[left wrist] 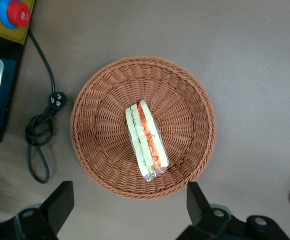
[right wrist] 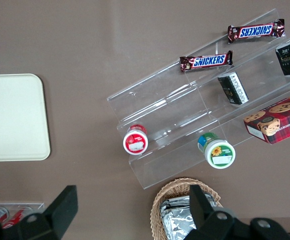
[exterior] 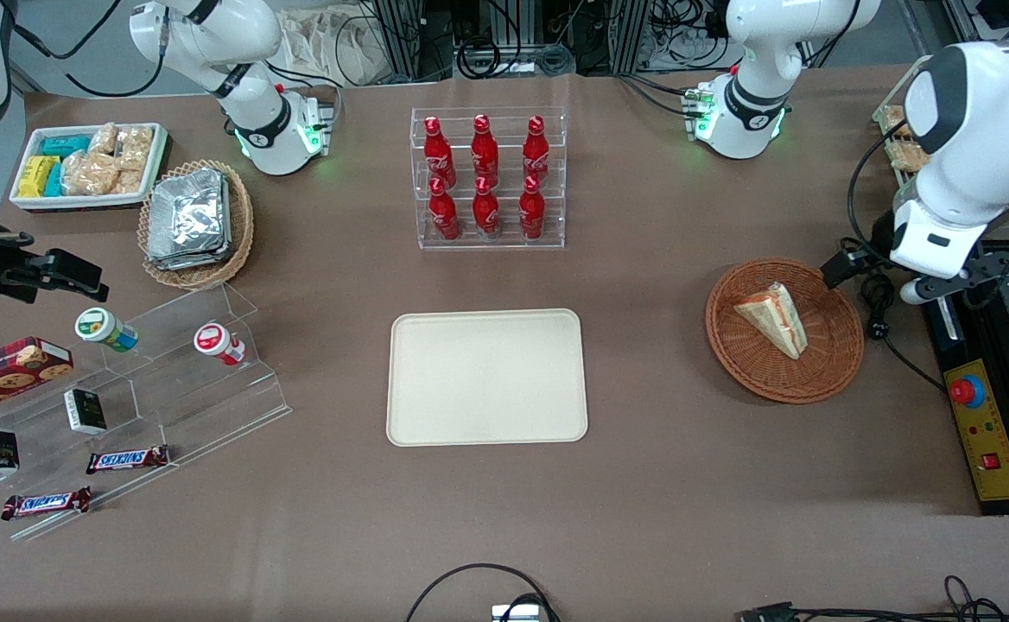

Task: Place sandwich from basket to tray
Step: 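Move the left gripper over the sandwich in the wicker basket, then lower the open left gripper around the sandwich and close it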

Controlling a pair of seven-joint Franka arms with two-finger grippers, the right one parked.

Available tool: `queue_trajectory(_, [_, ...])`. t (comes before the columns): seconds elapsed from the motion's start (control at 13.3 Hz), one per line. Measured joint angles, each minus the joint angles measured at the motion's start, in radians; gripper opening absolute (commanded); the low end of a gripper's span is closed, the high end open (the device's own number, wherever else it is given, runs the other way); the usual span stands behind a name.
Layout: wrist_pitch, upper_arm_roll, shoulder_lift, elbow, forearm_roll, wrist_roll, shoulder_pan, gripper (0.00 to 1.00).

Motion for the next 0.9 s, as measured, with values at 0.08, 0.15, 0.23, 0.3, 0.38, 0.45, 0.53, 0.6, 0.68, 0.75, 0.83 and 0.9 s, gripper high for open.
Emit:
queue_trajectory(0.08, [0.021,0.000,0.000,-0.022,-0.006,-0.018,0.000,1.00])
queue_trajectory(0.15, [0.042,0.000,0.000,-0.044,-0.008,-0.031,0.000,1.00])
queue_trajectory(0.23, [0.073,0.000,0.000,-0.068,-0.011,-0.040,0.000,1.00])
queue_trajectory(0.3, [0.109,0.000,0.000,-0.095,-0.015,-0.047,0.000,1.00])
queue_trajectory(0.38, [0.149,0.001,0.000,-0.125,-0.025,-0.050,0.000,1.00])
queue_trajectory(0.45, [0.184,0.001,0.000,-0.154,-0.038,-0.052,0.001,1.00])
queue_trajectory(0.53, [0.215,0.002,0.001,-0.181,-0.050,-0.053,0.003,1.00])
queue_trajectory(0.6, [0.247,0.004,0.002,-0.205,-0.054,-0.053,0.004,1.00])
queue_trajectory(0.68, [0.278,0.005,0.004,-0.226,-0.056,-0.053,0.007,1.00])
queue_trajectory(0.75, [0.307,0.005,0.008,-0.245,-0.058,-0.054,0.009,1.00])
queue_trajectory(0.83, [0.331,0.005,0.016,-0.260,-0.060,-0.054,0.010,1.00])
queue_trajectory(0.9, [0.351,0.005,0.027,-0.271,-0.062,-0.059,0.011,1.00])
